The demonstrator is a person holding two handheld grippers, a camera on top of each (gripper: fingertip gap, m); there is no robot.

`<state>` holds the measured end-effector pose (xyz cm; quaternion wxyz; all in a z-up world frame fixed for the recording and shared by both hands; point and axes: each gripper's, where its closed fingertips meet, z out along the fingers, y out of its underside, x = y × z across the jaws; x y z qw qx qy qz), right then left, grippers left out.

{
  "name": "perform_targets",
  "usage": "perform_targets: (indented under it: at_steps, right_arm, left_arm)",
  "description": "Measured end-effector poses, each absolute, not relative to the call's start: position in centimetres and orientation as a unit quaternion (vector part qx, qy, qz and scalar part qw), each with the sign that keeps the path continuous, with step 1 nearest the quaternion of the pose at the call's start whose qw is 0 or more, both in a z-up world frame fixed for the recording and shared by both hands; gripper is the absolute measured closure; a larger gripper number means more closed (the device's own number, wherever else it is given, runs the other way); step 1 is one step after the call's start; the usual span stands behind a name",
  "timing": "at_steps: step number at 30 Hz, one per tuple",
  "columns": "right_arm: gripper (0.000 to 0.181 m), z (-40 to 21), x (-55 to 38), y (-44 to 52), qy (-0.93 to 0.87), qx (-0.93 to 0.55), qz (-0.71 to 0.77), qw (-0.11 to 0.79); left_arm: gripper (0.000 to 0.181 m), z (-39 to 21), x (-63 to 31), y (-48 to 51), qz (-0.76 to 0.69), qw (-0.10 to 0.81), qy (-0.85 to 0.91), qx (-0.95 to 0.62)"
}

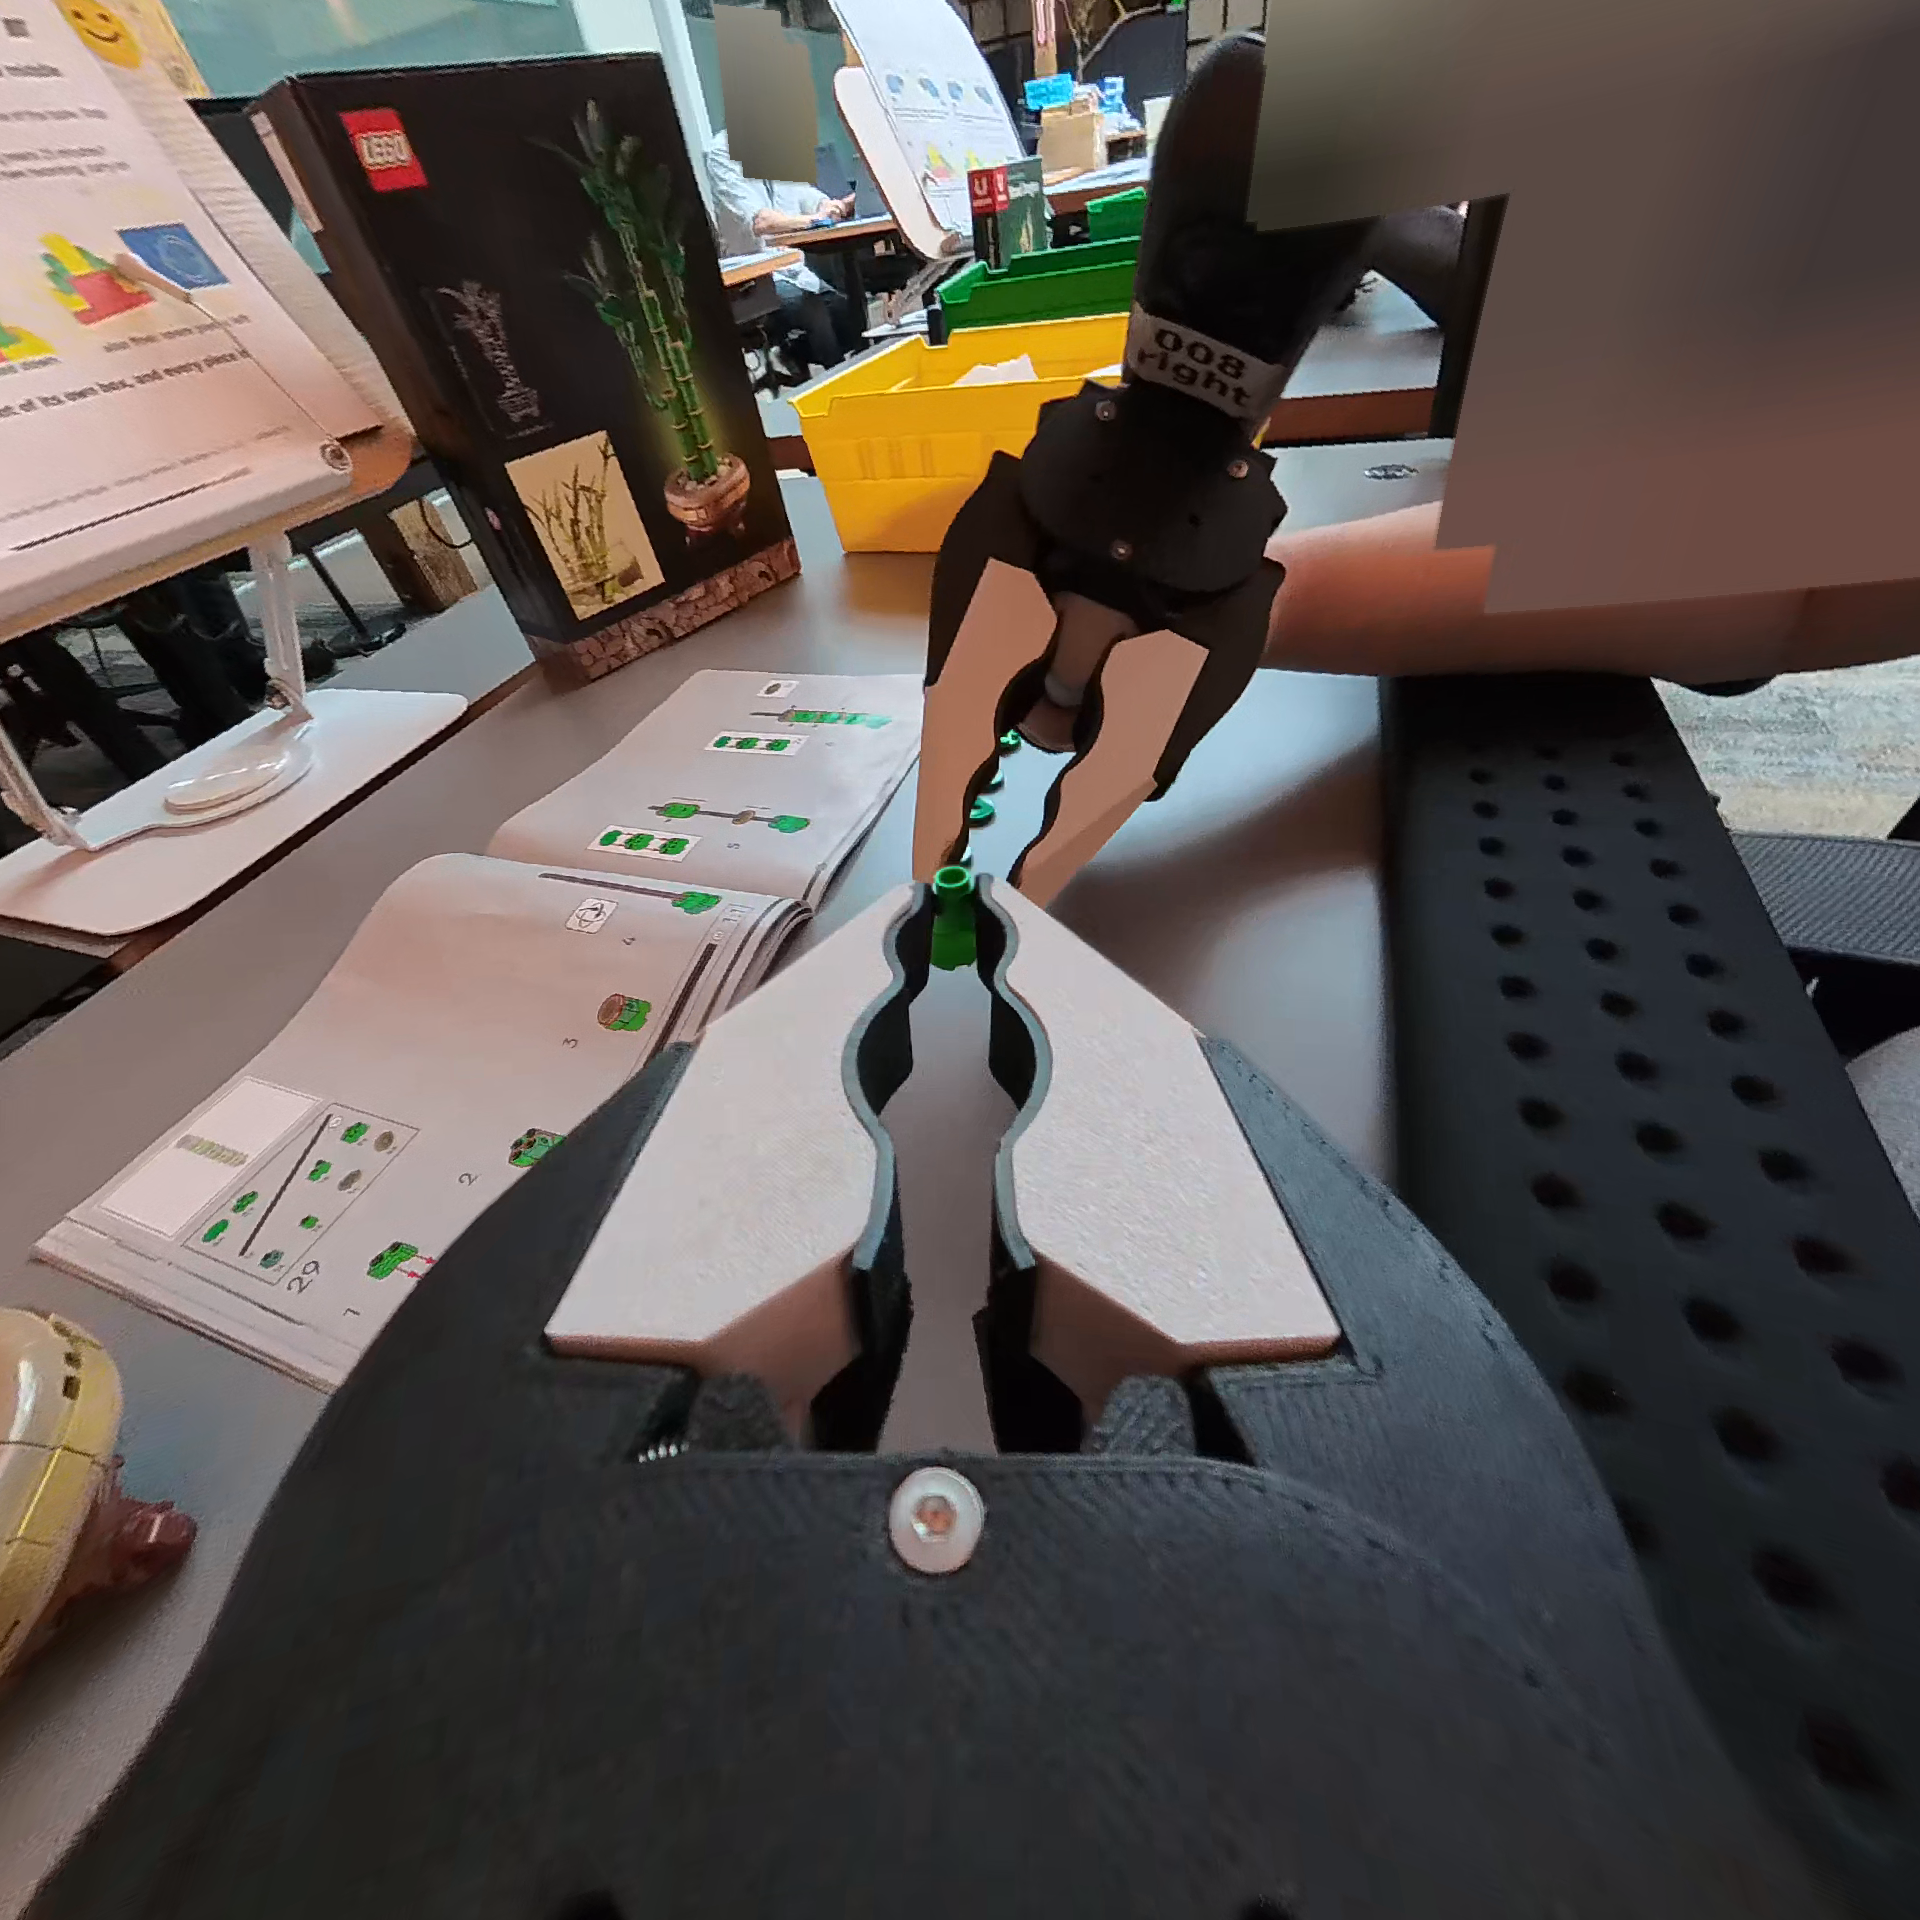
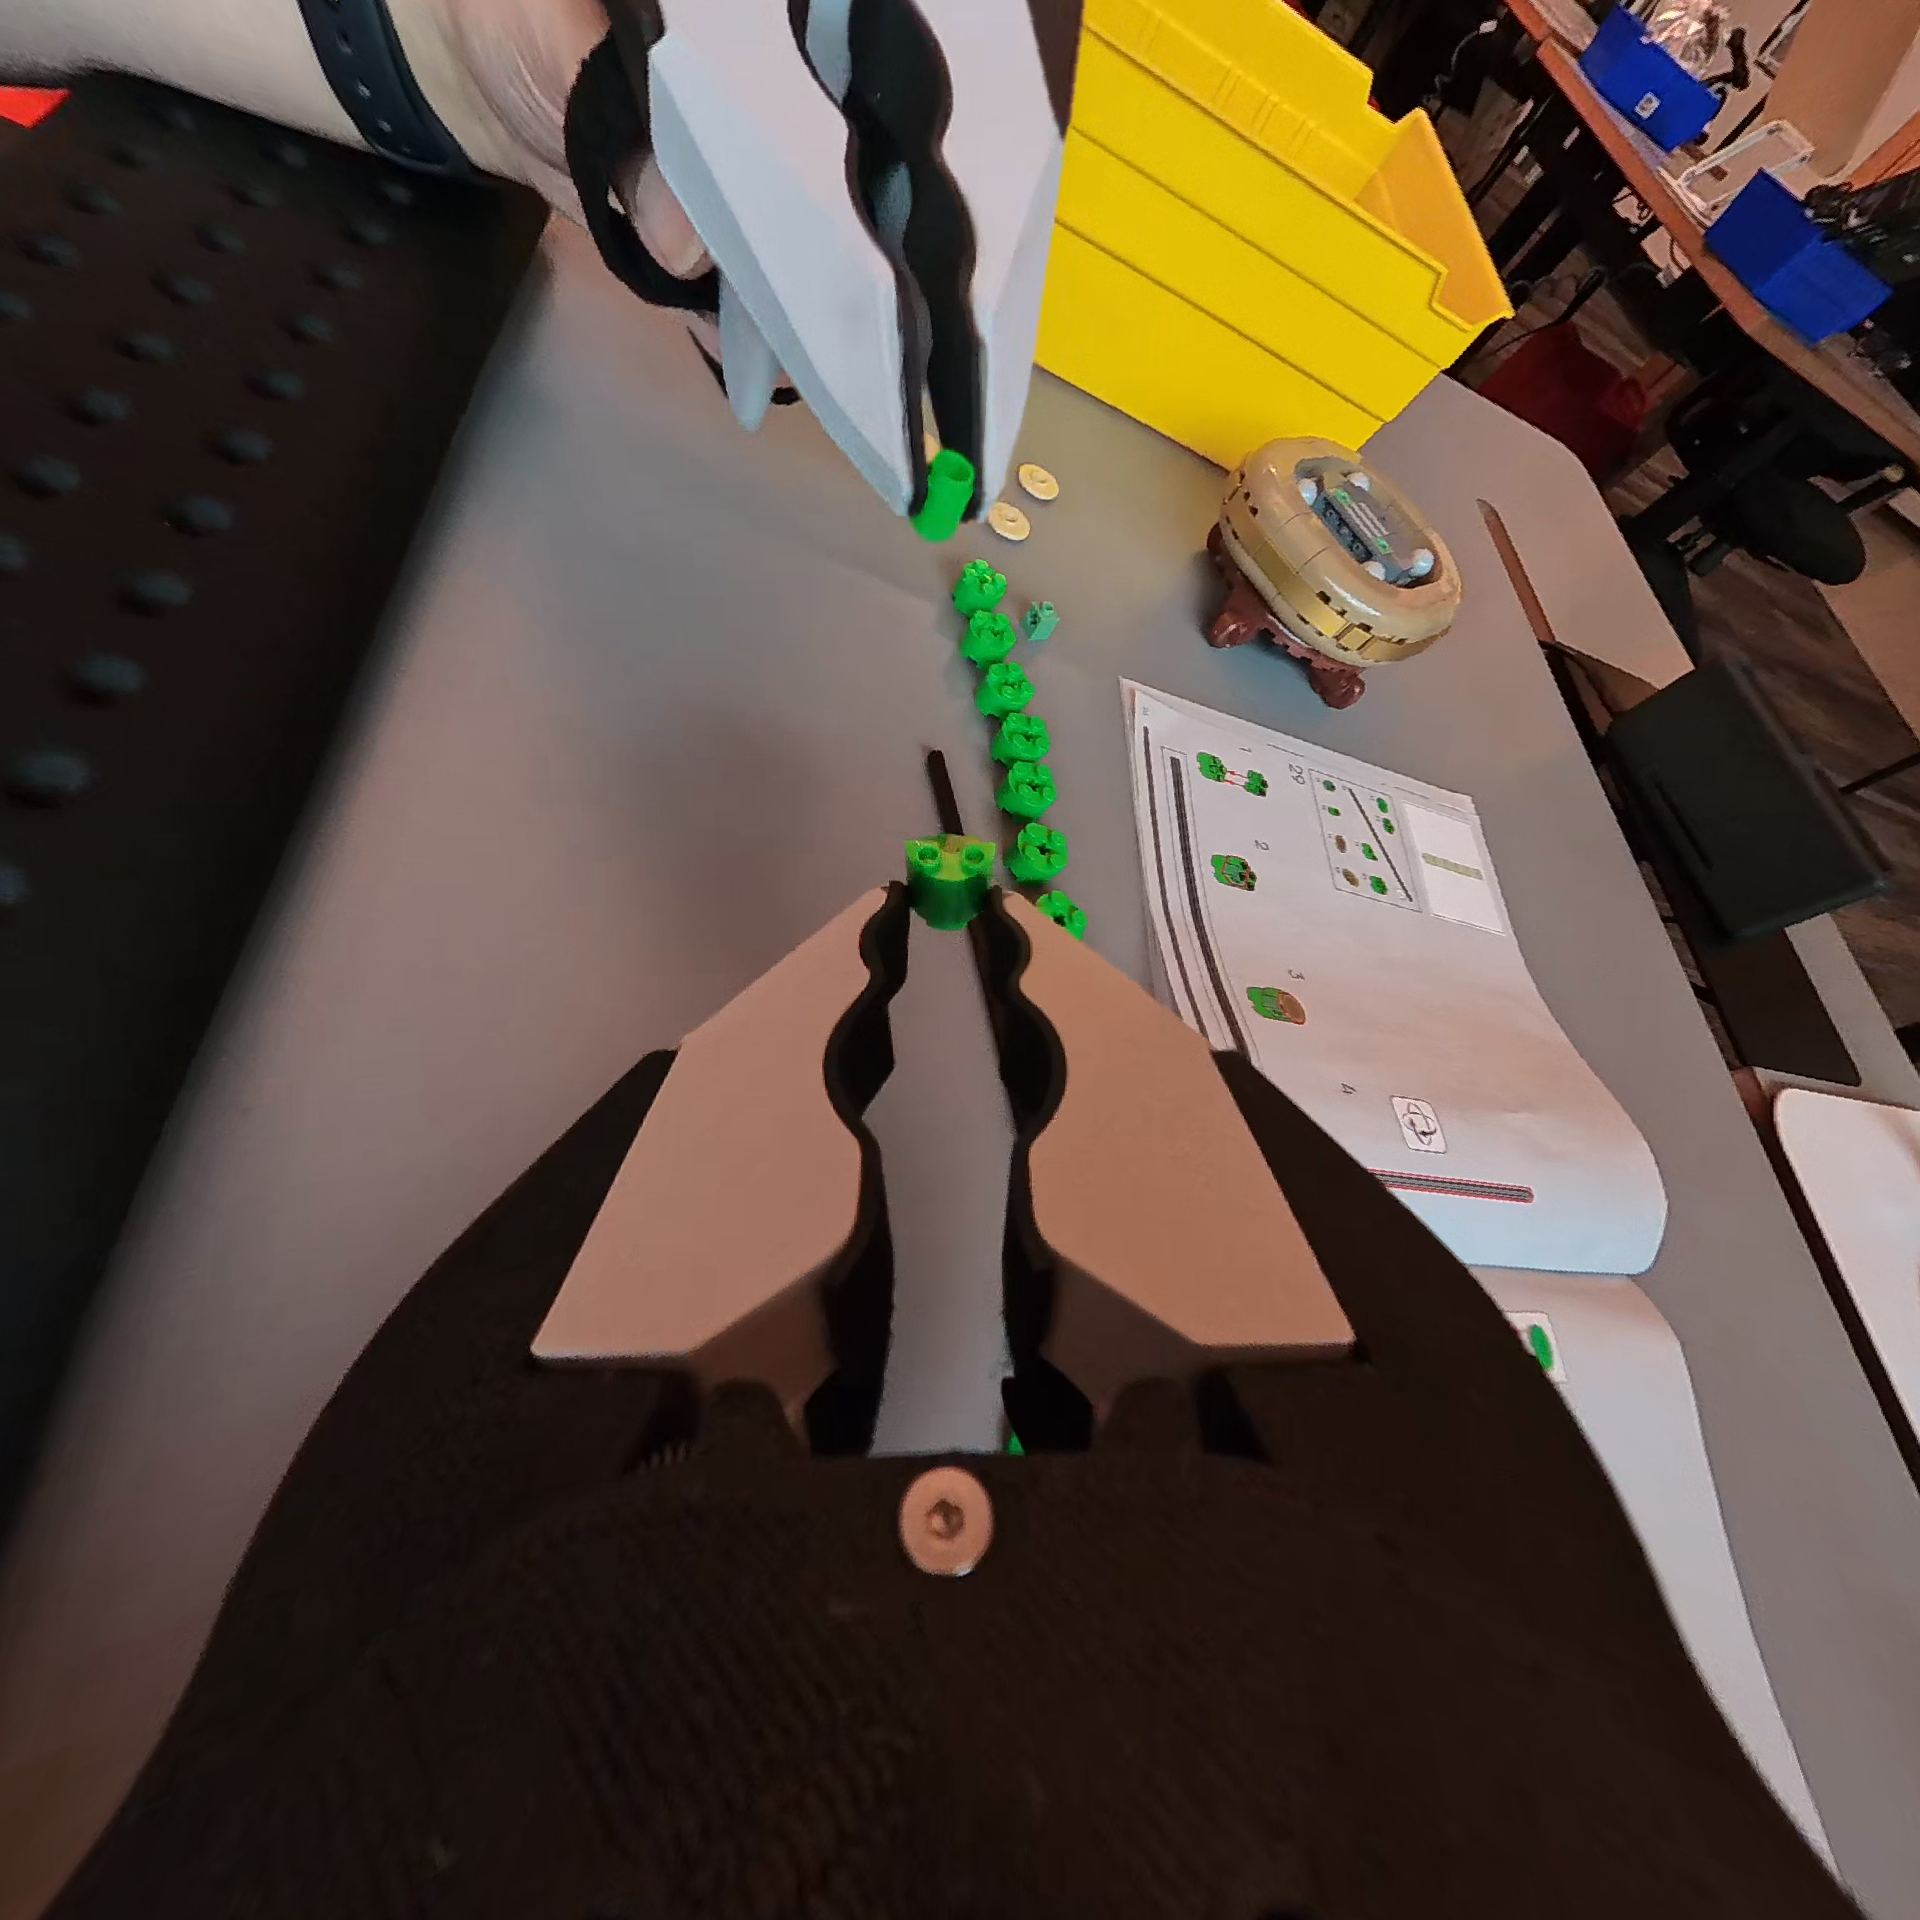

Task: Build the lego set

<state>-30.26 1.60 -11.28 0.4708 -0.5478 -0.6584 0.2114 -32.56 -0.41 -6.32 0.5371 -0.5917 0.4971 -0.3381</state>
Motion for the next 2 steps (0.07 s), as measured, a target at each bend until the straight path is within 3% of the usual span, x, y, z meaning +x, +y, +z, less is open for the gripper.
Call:
perform_targets:
  at_steps: [2]
  right_arm:
    - [0.168,-11.21,-30.35,1.26,-0.66,-0.545,0.224,0.467]
  left_arm:
    - [0.175,-6.61,-32.39,-0.57,-0.335,0.532,0.505,-0.592]
